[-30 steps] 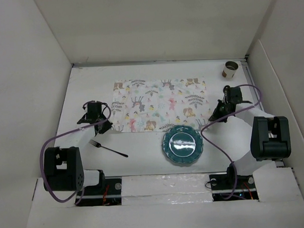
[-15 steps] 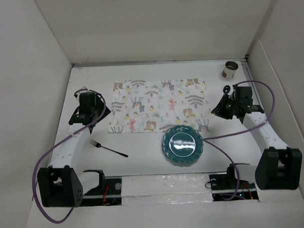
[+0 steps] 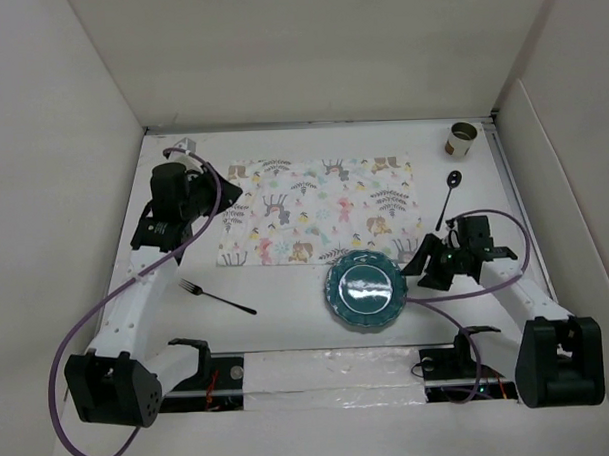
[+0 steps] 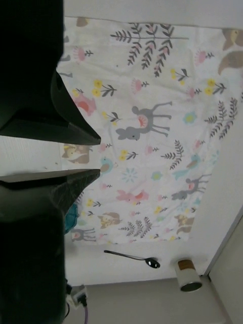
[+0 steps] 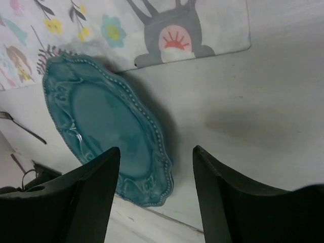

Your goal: Set the dinner table for one person

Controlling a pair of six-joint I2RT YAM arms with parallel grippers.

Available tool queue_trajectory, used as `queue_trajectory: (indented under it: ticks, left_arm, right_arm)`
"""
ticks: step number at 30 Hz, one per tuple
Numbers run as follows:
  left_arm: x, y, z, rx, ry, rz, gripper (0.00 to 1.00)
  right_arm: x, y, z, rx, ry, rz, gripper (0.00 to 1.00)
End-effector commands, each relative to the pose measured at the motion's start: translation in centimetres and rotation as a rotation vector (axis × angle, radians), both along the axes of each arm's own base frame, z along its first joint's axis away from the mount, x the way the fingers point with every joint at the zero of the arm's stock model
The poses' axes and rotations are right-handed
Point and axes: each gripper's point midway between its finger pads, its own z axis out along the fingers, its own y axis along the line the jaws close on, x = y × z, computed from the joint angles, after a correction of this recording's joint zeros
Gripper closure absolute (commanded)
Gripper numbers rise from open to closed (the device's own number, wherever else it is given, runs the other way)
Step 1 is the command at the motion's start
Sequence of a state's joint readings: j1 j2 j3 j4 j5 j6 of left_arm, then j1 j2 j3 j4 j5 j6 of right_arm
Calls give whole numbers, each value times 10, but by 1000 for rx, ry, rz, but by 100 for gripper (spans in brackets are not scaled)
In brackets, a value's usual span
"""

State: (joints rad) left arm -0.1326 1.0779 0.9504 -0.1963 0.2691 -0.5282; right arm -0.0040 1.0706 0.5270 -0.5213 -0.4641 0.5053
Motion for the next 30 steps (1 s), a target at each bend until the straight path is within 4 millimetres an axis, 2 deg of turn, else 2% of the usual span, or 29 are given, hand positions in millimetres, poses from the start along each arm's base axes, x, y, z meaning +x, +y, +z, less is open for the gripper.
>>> queue_trajectory:
  ticks: [1, 4, 7, 11, 16, 17, 19, 20, 22, 23, 24, 27, 28, 30]
  left_arm:
    - [14, -18, 53, -20, -170, -120, 75]
    - [15, -19, 52, -17, -173, -127, 73]
    - [15, -17, 46, -10, -160, -118, 72]
    - [17, -17, 41, -7, -147, -115, 71]
    - [22, -17, 49, -10, -160, -108, 67]
    - [23, -17, 50, -9, -162, -107, 67]
    - [25, -15, 52, -7, -168, -98, 66]
    - [25, -15, 51, -8, -162, -94, 66]
    - [26, -14, 50, -6, -159, -89, 66]
    - [26, -14, 48, -7, -155, -84, 66]
    - [26, -13, 48, -5, -155, -80, 66]
    - [26, -10, 45, 6, -148, -67, 66]
    - [26, -8, 41, 19, -141, -58, 66]
    - [27, -4, 40, 35, -136, -41, 66]
  right_arm:
    - [-6, 15, -15, 78, 40, 46, 35]
    - [-5, 20, -29, 106, 54, 88, 40]
    - [-4, 25, -32, 137, 53, 113, 43]
    - [-10, 29, -46, 173, 105, 124, 49]
    - [-10, 32, -53, 179, 137, 120, 60]
    - [-10, 32, -55, 178, 139, 118, 66]
    - [-10, 32, -58, 182, 153, 110, 71]
    - [-9, 32, -59, 180, 155, 107, 79]
    - [-8, 31, -61, 174, 158, 101, 88]
    - [-6, 31, -59, 173, 152, 101, 97]
    - [-5, 30, -58, 168, 146, 106, 100]
    - [1, 30, -41, 166, 98, 125, 100]
    - [0, 34, -31, 189, 83, 140, 100]
    - [14, 40, 10, 227, -46, 175, 100]
